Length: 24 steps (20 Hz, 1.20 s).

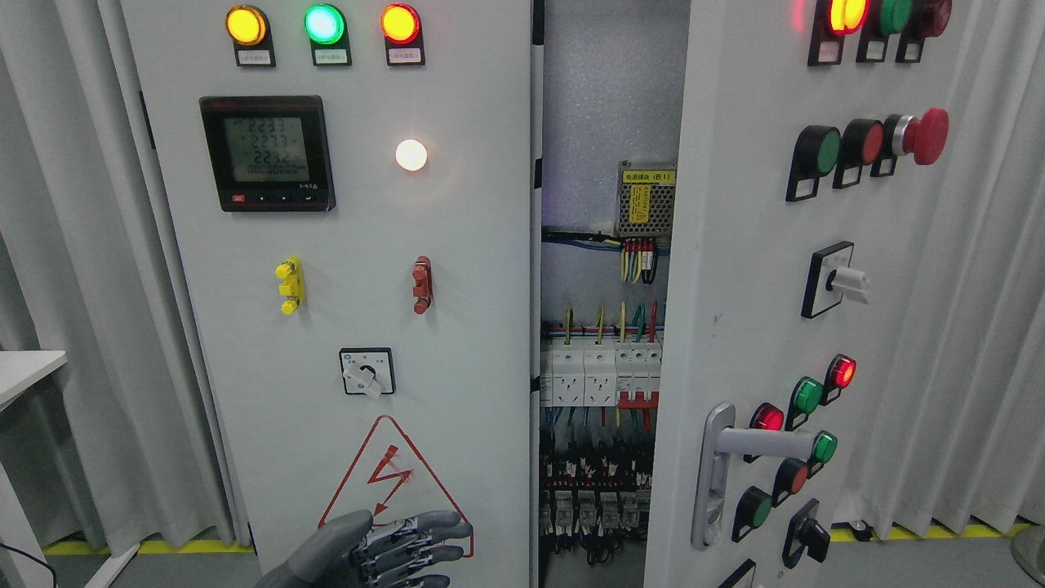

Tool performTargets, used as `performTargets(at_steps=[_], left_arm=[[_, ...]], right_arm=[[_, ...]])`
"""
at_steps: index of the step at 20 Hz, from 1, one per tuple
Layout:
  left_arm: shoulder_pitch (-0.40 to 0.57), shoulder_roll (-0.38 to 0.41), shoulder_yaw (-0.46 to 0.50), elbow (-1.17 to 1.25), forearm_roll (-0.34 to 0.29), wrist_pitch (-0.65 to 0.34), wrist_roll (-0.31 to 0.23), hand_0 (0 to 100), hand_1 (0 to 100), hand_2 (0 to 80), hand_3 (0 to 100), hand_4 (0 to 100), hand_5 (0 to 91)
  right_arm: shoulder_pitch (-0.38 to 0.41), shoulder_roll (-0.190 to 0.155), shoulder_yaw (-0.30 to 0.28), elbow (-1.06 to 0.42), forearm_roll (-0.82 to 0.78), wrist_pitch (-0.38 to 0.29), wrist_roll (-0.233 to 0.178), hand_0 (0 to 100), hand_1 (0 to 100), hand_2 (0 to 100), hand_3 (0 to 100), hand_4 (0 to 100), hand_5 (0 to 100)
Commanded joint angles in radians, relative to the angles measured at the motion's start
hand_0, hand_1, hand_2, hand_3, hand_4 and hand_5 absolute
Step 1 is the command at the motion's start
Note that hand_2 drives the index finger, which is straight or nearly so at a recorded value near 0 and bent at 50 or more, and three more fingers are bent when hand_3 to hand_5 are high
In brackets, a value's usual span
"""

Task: Open door with both hands
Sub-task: 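Raise the left hand and reach fingers into the gap between doors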

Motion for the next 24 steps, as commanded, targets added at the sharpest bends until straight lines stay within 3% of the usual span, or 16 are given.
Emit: performTargets(at_steps=[1, 4, 9, 14, 19, 24], left_arm=[[-0.144, -0.186, 0.105, -0.027, 0.043, 0.085, 0.005, 29, 0, 2.9, 3, 3, 0.0], [-0.233, -0.28, 0.113, -0.004, 0.035, 0.181, 0.008, 29, 0, 2.9, 3, 3, 0.0], [-0.371, -0.319, 0.113, 0.109, 0.041, 0.207, 0.025, 29, 0, 2.9, 3, 3, 0.0], [-0.48, -0.443, 0.11, 0.241, 0.035, 0.26, 0.027, 29, 0, 2.9, 3, 3, 0.0], [-0.513, -0.444, 0.096, 0.249, 0.073, 0.267, 0.025, 29, 0, 2.9, 3, 3, 0.0], [-0.531, -0.4, 0.015, 0.28, 0.141, 0.267, 0.025, 29, 0, 2.9, 3, 3, 0.0]], right_arm=[[0.003, -0.003, -0.002, 0.0, 0.0, 0.0, 0.001, 22, 0, 0, 0, 0, 0], [0.005, -0.003, -0.002, 0.0, 0.0, 0.0, 0.001, 22, 0, 0, 0, 0, 0], [0.003, -0.003, -0.002, 0.0, 0.0, 0.0, 0.001, 22, 0, 0, 0, 0, 0], [0.003, -0.003, -0.002, 0.0, 0.0, 0.0, 0.001, 22, 0, 0, 0, 0, 0], [0.003, -0.003, -0.002, 0.0, 0.0, 0.0, 0.001, 22, 0, 0, 0, 0, 0], [0.005, -0.003, -0.002, 0.0, 0.0, 0.0, 0.001, 22, 0, 0, 0, 0, 0]])
